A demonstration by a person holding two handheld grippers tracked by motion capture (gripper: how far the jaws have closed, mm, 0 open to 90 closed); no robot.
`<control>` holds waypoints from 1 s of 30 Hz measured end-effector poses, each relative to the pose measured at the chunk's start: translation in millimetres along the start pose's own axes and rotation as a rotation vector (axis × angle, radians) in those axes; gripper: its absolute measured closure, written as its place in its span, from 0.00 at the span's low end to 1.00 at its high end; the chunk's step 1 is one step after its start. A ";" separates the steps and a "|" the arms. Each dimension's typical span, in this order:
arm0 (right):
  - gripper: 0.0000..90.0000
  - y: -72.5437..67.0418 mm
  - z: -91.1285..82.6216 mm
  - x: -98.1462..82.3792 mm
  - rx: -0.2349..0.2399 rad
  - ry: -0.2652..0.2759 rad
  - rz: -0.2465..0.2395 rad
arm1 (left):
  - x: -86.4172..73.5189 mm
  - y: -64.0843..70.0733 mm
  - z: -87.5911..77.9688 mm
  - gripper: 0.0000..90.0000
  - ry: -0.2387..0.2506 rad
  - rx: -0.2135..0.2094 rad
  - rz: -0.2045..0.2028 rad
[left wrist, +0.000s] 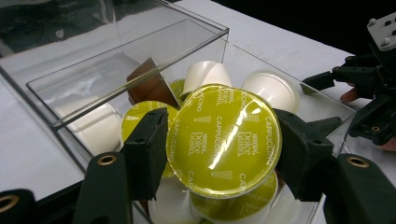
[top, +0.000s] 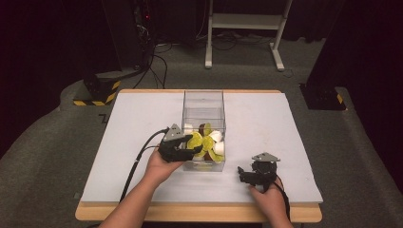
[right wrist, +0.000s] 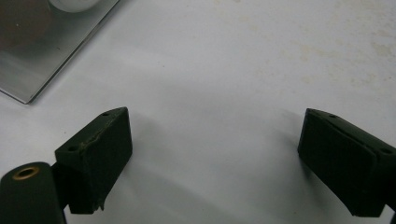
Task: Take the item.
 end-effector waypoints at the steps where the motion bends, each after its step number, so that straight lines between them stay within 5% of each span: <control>1: 0.11 0.0 0.0 0.0 0.000 0.000 0.000 | 0.9 -0.5 -2.3 0.44 0.002 0.000 0.002; 15: 0.11 0.0 0.0 0.0 0.000 0.000 0.000 | 20.6 -13.6 -25.2 0.45 0.066 0.032 -0.010; 23: 0.11 0.0 0.0 0.0 0.000 0.000 0.000 | 28.7 -33.8 -37.3 0.45 0.083 0.072 -0.003; 25: 0.11 0.0 0.1 0.0 0.000 0.000 0.000 | 40.2 -31.7 -31.1 0.45 0.209 0.116 -0.157; 27: 0.11 0.0 0.0 0.0 0.000 0.000 0.000 | 43.8 -34.2 -31.7 0.45 0.238 0.126 -0.186; 30: 0.11 0.0 0.1 0.0 0.000 0.000 0.000 | 46.1 -39.9 -36.0 0.45 0.243 0.125 -0.174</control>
Point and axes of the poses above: each handheld gripper's, and its own axes: z roughly forward along the jaws, x roughly out of its top, y roughly to its right, the point moved 9 cm from there along z, roughly forward along the jaws, and after that the axes turned 7 degrees about y, right-handed, at the moved point
